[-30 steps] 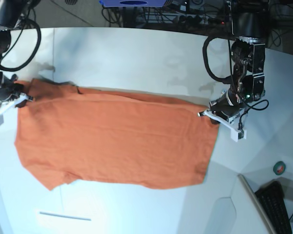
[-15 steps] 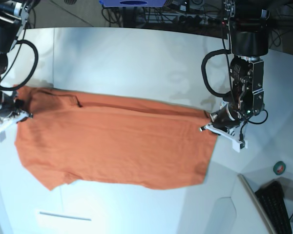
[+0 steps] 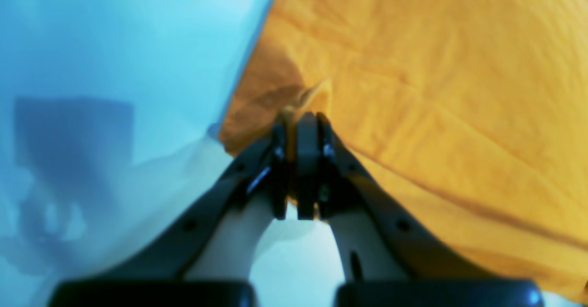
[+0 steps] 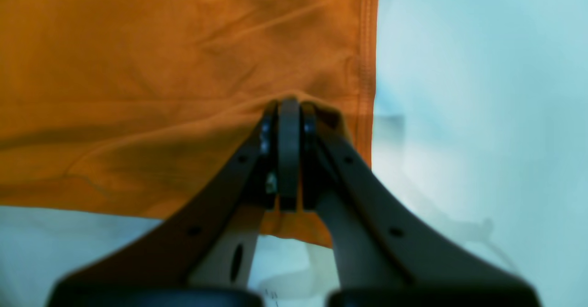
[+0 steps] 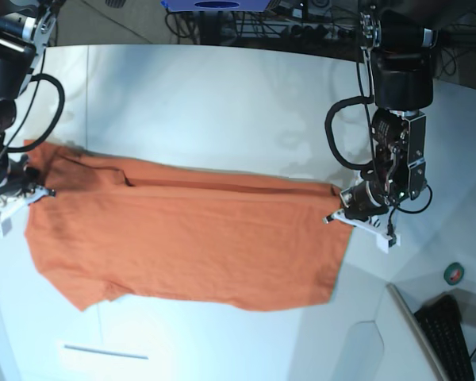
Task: Layout the t-shirt on the table in an organized manner, then fold the t-shirt properly
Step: 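Hold the shirt edge with both grippers and smooth it flat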
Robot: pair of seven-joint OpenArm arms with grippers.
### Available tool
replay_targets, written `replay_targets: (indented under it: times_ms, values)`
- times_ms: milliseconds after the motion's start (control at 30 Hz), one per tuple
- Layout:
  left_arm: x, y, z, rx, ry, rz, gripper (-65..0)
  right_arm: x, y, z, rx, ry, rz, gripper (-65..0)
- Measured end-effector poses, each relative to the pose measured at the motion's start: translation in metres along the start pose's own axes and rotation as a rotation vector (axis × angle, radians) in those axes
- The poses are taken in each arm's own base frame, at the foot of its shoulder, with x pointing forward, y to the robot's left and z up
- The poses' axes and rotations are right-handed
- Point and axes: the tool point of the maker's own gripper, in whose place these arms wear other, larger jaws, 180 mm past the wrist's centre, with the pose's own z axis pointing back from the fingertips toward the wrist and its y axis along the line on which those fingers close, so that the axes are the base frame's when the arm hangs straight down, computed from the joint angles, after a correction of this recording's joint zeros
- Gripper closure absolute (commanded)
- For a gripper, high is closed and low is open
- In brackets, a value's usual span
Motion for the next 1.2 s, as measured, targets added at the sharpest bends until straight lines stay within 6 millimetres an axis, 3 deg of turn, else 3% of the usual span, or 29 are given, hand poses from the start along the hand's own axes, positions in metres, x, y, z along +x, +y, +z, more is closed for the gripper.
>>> replay_targets:
  times_ms: [200,400,833,1033,1200]
  values:
    - [0.002,0.000,-0.001,0.001,0.001,0.007,0.0,0.007,0.001,0.000,0.001,-0.040,0.003,0.0]
    - [0.003,0.000,-0.001,0.001,0.000,0.010,0.0,0.017,0.026,-0.012,0.041,-0.030,0.067,0.0]
    - [0.002,0.001,-0.001,0.004,0.001,0.008,0.0,0.011,0.022,-0.015,0.036,-0.012,0.059,0.0]
    - [0.002,0.001,-0.001,0.004,0.001,0.009,0.0,-0.005,-0.005,-0.009,-0.009,0.007,0.019,0.0]
    - [0.002,0.001,-0.001,0.002,0.001,0.011,0.0,-0.003,-0.005,-0.009,-0.010,0.003,0.015,0.0]
